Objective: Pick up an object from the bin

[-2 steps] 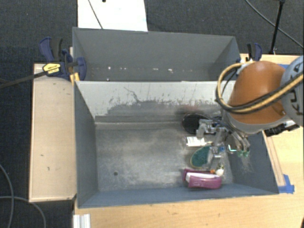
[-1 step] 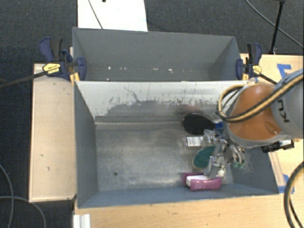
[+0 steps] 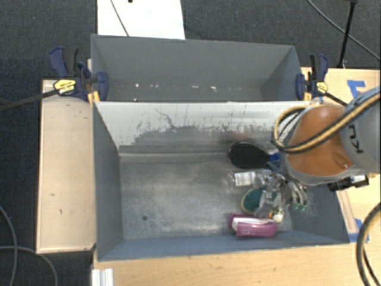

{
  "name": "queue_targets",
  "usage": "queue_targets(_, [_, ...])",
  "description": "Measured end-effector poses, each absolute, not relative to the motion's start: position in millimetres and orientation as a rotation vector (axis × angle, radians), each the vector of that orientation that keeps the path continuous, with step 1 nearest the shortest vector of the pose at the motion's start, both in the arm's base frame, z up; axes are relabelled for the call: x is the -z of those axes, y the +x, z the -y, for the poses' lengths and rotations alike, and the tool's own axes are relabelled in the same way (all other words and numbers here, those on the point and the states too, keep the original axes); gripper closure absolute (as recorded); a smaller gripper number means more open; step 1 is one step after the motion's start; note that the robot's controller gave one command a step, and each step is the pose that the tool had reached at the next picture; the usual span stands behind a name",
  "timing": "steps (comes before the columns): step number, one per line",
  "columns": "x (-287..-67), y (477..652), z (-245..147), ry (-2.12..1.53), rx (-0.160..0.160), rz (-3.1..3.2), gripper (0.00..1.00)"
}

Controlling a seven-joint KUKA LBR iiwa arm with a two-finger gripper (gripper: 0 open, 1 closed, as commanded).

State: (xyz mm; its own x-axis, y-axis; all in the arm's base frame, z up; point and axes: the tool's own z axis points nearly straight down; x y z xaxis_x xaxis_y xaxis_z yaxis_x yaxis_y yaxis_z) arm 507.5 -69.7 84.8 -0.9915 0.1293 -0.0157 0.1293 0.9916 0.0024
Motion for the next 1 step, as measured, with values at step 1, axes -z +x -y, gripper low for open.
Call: queue_targets(1, [-265.9, 532.9, 65.9, 0.158, 0.000, -3.125, 1.00])
